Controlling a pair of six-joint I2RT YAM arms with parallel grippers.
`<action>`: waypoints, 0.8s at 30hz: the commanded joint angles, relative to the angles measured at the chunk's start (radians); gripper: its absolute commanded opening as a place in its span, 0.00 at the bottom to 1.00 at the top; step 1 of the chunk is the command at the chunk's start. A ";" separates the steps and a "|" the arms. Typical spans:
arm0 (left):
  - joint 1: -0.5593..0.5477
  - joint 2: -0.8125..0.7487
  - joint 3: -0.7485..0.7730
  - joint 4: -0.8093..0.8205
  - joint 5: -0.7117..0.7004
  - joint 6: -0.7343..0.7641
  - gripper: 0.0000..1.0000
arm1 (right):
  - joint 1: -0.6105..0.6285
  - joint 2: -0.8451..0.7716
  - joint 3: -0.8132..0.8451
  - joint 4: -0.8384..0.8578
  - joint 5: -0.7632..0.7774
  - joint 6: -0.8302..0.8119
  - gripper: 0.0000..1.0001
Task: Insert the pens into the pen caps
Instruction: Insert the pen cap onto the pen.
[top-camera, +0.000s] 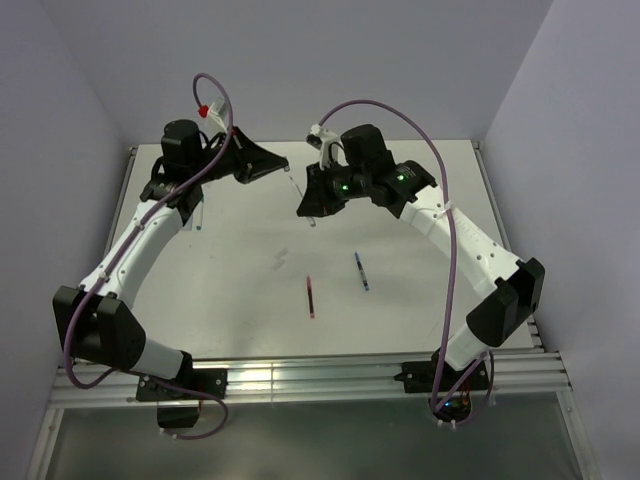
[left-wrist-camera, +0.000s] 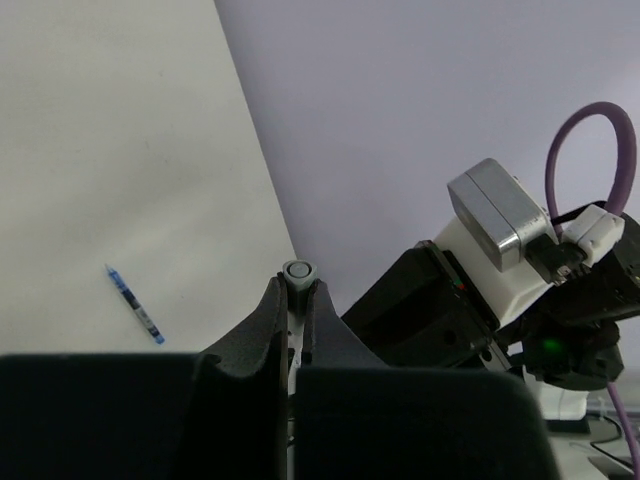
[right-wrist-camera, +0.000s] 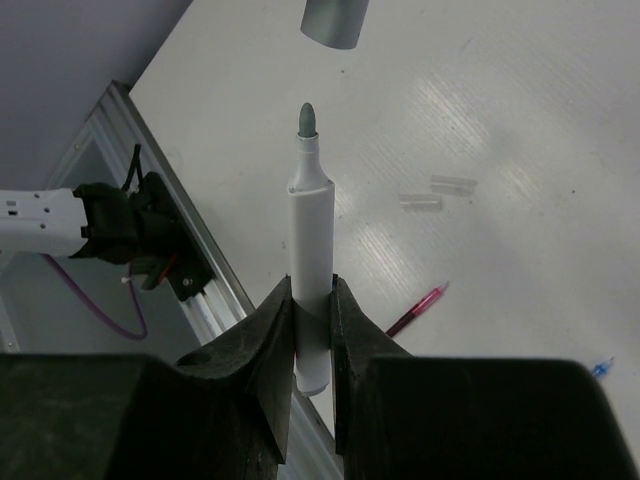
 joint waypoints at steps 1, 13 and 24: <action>0.002 -0.037 -0.013 0.129 0.080 -0.048 0.00 | 0.000 -0.029 0.002 0.012 -0.049 -0.009 0.00; 0.000 -0.037 -0.053 0.204 0.118 -0.094 0.00 | -0.002 -0.030 0.000 0.012 -0.061 -0.012 0.00; 0.000 -0.050 -0.093 0.196 0.127 -0.085 0.00 | -0.009 -0.032 0.006 0.013 -0.057 -0.011 0.00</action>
